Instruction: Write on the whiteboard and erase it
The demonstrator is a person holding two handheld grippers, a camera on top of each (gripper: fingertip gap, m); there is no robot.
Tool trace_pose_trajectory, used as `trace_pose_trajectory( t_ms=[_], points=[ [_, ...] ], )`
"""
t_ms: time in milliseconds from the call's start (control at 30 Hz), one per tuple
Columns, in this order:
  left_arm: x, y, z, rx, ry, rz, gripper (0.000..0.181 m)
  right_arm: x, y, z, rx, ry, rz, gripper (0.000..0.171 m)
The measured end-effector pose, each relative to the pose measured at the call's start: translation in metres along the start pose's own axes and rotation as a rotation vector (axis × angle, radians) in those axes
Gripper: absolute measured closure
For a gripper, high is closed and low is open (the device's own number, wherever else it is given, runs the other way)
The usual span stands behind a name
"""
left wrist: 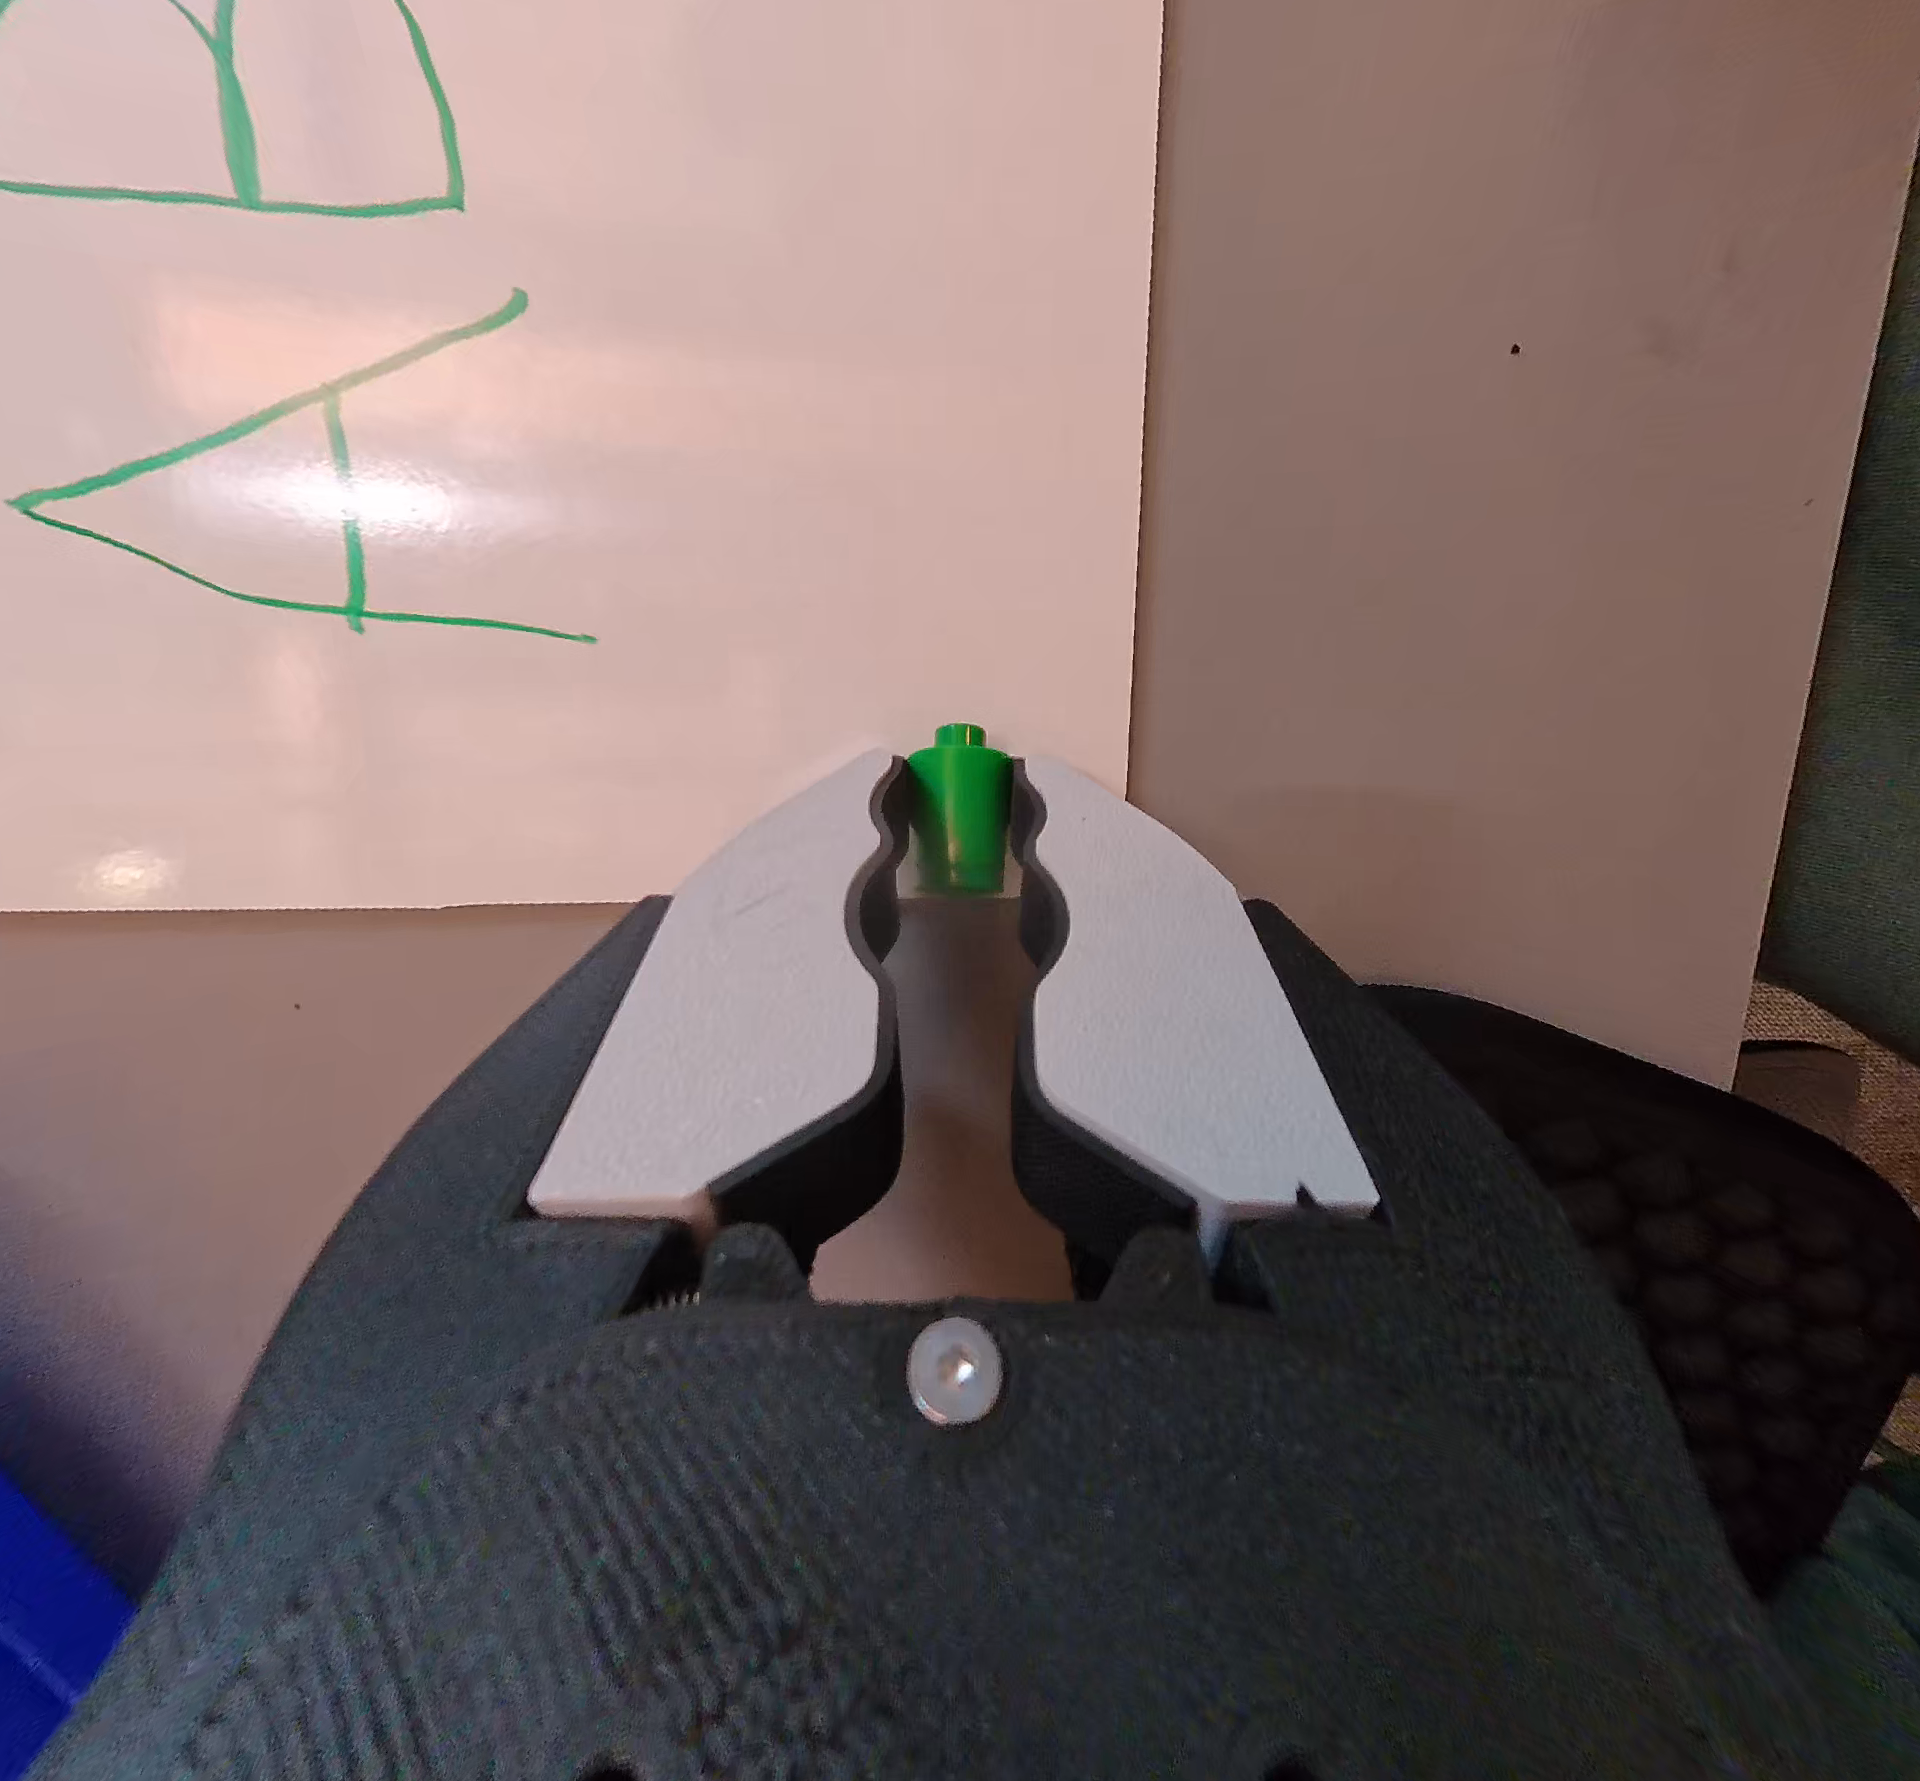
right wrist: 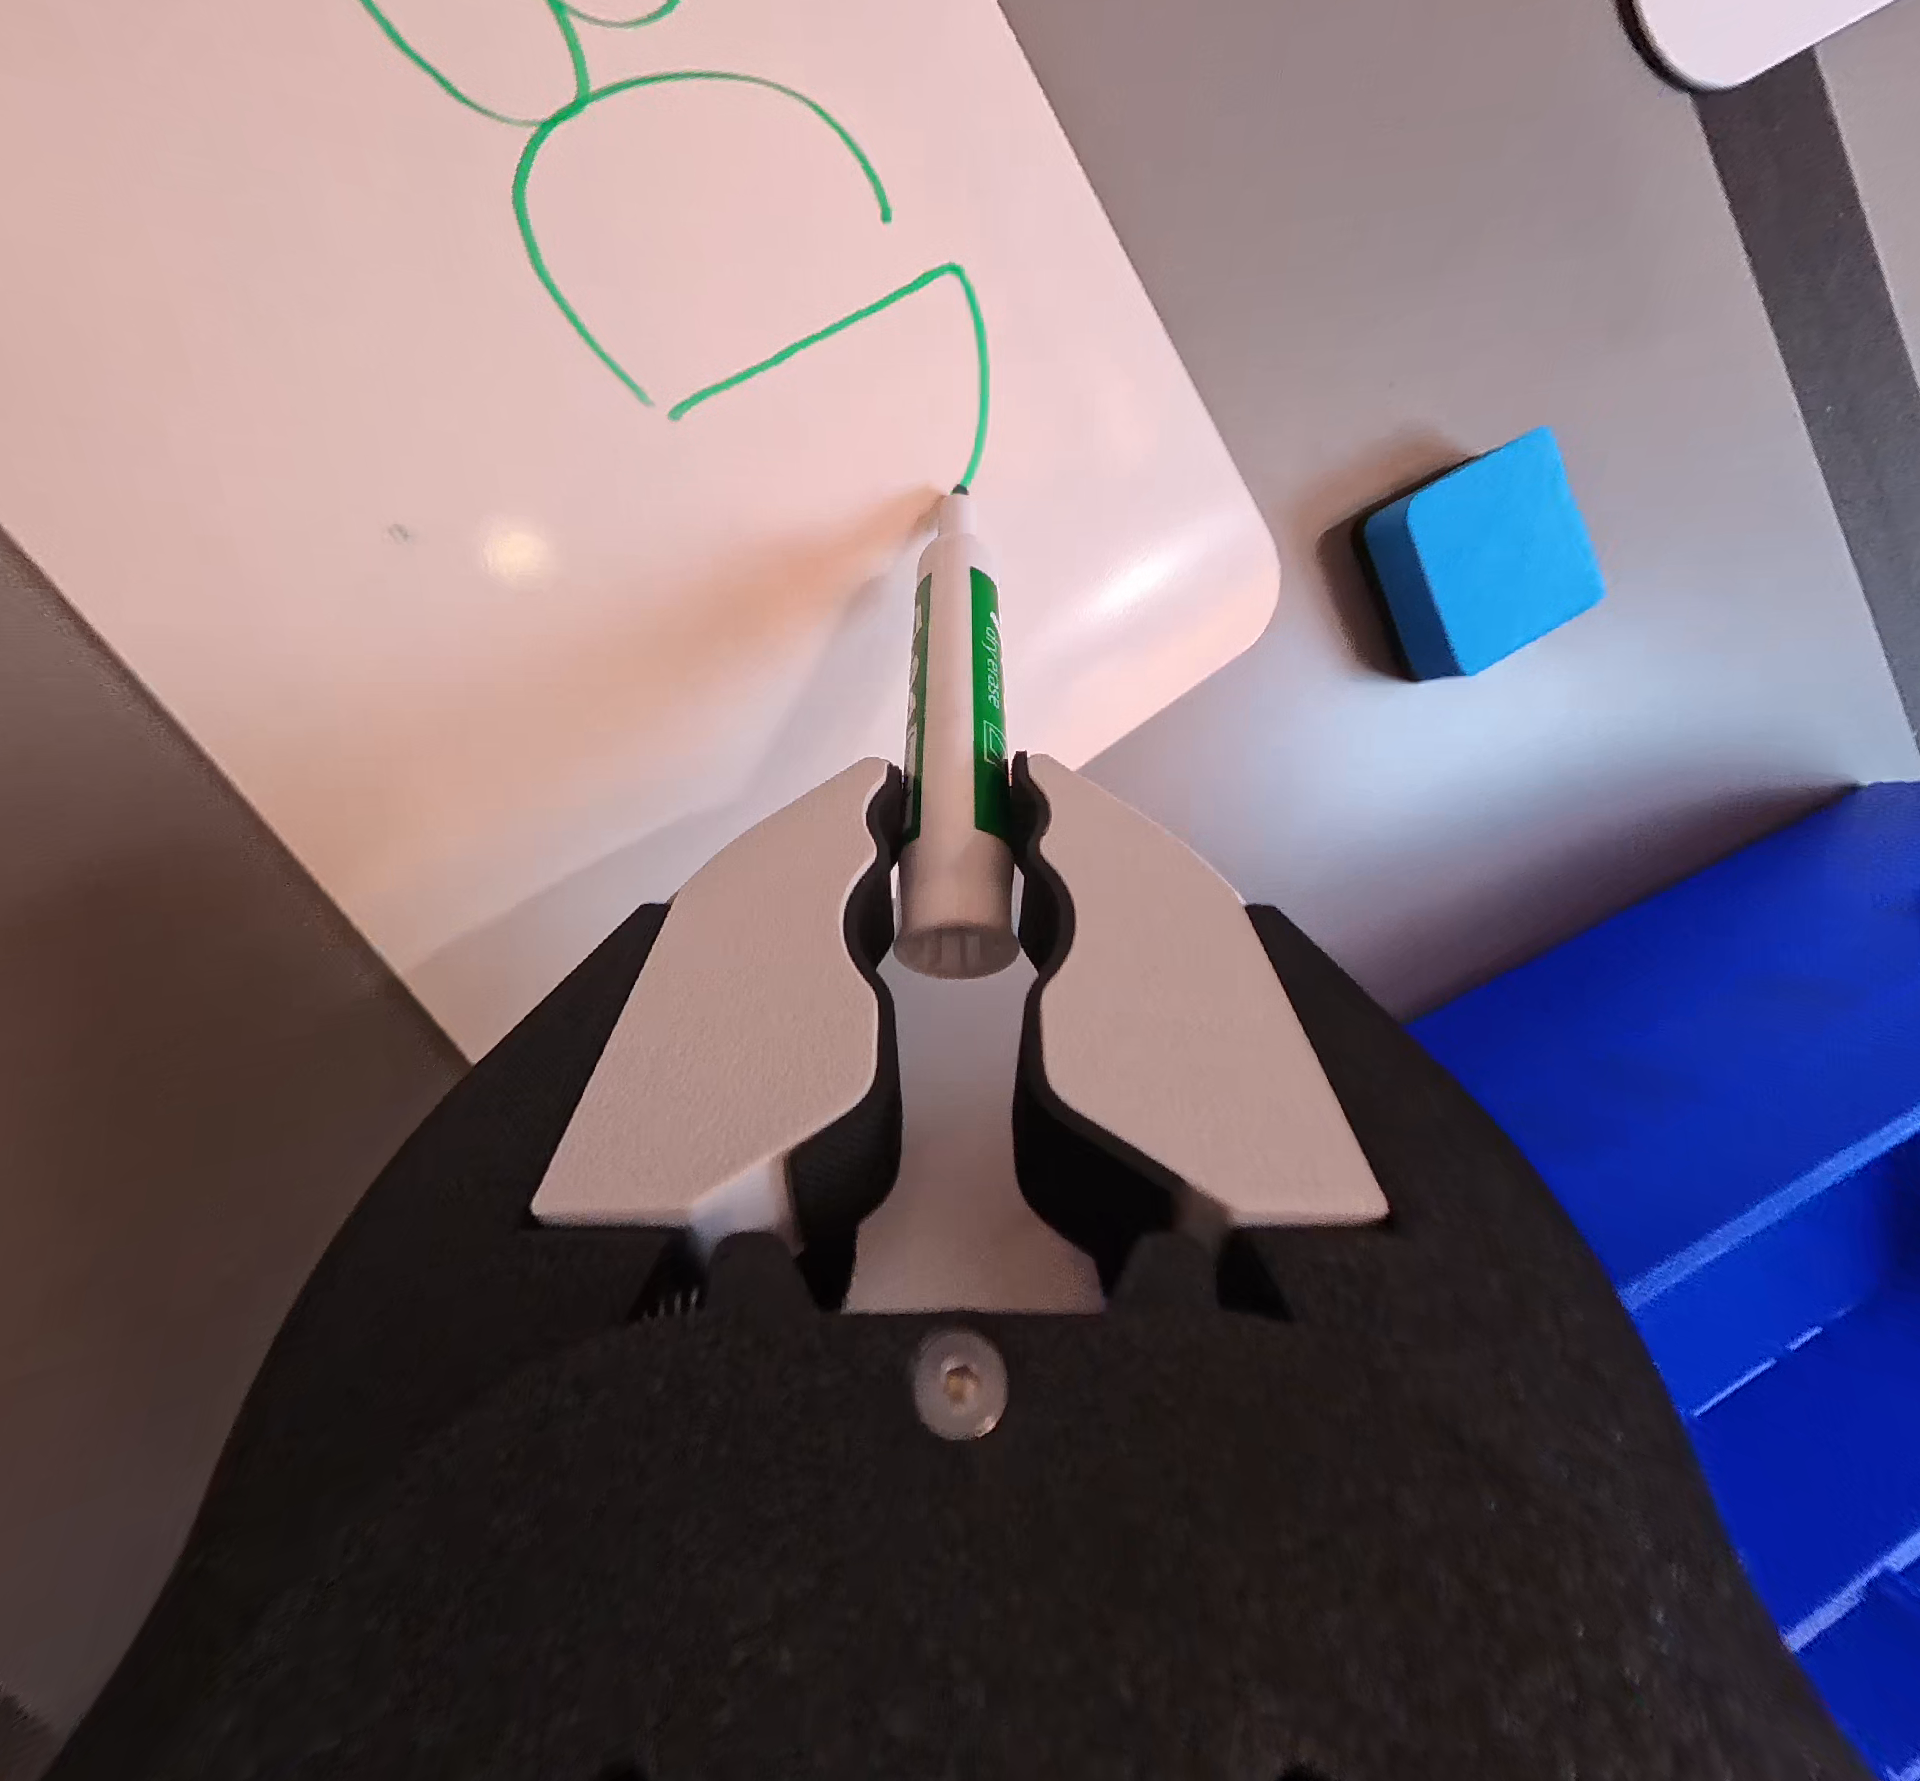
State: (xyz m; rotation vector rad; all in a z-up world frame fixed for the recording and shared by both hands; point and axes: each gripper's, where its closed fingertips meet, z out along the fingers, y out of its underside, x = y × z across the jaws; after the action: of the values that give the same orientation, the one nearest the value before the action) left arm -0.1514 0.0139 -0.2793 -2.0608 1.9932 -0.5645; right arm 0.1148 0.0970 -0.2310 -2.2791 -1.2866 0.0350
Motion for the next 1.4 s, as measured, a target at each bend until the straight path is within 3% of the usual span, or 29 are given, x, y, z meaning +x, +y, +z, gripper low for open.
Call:
trace_pose_trajectory(
  t_ms=[267, 700, 933, 1133, 1400],
  points=[
    [0.000, 0.000, 0.000, -0.004, -0.006, 0.001, 0.162, -0.028, 0.010, -0.013, 0.002, -0.025, -0.016, 0.151],
    [0.001, 0.000, 0.000, -0.001, -0.008, 0.000, 0.162, -0.053, -0.017, -0.003, 0.038, -0.070, -0.079, 0.151],
    [0.000, 0.000, 0.000, 0.000, -0.006, 0.001, 0.162, -0.024, -0.012, -0.020, 0.067, -0.012, -0.020, 0.151],
    [0.001, 0.000, 0.000, 0.000, -0.008, -0.002, 0.162, 0.010, -0.001, -0.004, 0.048, 0.036, 0.041, 0.151],
    [0.001, 0.000, 0.000, 0.006, -0.003, -0.004, 0.162, 0.022, -0.009, 0.010, 0.034, 0.038, 0.034, 0.151]
  ],
)
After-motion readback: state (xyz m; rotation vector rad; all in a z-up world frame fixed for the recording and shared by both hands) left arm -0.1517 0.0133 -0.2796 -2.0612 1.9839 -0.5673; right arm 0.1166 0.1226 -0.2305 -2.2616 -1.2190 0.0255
